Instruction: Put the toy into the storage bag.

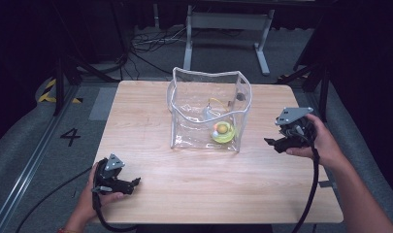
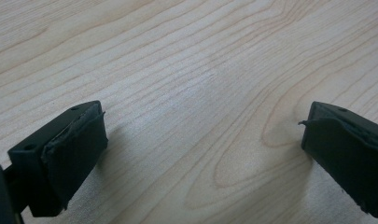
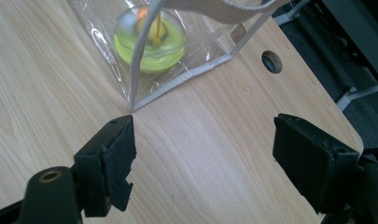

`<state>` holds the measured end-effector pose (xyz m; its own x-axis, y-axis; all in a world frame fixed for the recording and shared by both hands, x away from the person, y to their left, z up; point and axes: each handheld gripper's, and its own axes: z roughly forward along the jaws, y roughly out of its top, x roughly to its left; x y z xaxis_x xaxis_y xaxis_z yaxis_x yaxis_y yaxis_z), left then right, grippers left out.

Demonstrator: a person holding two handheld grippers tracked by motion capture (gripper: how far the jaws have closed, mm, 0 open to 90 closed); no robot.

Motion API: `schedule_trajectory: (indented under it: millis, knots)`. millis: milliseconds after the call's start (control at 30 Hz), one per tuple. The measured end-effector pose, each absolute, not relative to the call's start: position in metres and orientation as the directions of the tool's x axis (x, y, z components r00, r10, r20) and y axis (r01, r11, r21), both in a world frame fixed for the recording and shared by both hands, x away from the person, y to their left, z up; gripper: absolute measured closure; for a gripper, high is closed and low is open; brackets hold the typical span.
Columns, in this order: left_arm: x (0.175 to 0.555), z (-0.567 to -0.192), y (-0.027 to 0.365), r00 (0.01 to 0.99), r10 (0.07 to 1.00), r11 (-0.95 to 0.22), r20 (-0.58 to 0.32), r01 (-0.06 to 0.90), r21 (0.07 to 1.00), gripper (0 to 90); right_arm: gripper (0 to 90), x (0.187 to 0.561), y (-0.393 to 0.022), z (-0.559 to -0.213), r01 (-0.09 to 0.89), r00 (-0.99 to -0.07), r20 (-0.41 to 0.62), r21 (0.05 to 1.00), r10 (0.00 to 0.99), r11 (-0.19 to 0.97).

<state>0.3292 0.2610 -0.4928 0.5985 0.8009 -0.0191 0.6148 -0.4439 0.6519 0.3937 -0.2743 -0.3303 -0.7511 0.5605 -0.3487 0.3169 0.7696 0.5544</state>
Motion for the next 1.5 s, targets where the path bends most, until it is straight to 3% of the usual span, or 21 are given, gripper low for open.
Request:
schedule_trajectory:
  millis: [1033,1500]
  knots:
    - [0.329,-0.493,0.261,0.598,0.801,-0.443,-0.019,0.615,0.652,0.4,20.2,0.366,-0.308,-0.404,0.397,-0.709,-0.317,0.559,0.63,0.728]
    - [0.329,-0.493,0.261,0.596,0.803,-0.441,-0.019,0.615,0.653,0.5,20.6,0.343,-0.35,-0.446,0.445,-0.664,-0.223,0.649,0.713,0.617]
